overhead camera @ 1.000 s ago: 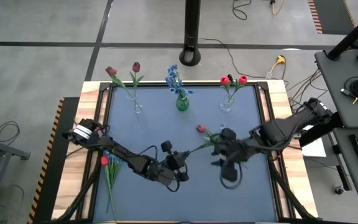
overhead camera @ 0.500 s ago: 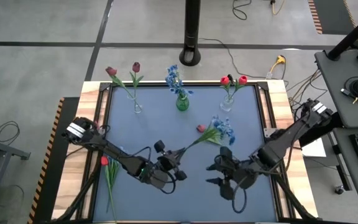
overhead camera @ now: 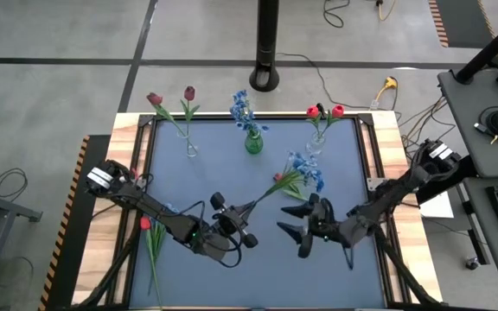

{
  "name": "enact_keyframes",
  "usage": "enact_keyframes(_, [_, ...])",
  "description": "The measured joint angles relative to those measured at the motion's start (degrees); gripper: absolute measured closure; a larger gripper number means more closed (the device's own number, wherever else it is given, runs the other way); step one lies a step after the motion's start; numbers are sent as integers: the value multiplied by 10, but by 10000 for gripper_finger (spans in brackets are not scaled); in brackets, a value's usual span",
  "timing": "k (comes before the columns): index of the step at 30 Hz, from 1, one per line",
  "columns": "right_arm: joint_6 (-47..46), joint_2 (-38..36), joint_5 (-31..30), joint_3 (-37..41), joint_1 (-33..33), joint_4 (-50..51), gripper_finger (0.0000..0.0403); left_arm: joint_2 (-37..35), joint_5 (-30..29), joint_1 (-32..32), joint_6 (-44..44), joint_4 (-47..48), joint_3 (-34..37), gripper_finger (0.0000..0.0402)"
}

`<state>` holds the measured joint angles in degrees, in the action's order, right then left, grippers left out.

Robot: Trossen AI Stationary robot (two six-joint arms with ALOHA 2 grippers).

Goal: Sort flowers into vase by color
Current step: Put the right blue flower into the green vase

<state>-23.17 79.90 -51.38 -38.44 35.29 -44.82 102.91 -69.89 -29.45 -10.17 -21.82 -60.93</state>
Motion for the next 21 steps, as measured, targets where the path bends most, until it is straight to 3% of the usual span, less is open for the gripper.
enact_keyframes(3, [27, 13, 17, 20, -19, -80, 153, 0, 1, 0, -5, -8, 0, 402])
enact_keyframes(9, [-1, 36, 74, 14, -61, -85, 147, 0, 27, 2, -11, -27, 0, 402])
enact_keyframes(21, [52, 92, 79, -48, -103, -104, 160, 1, 34, 1, -20, -32, 0, 401])
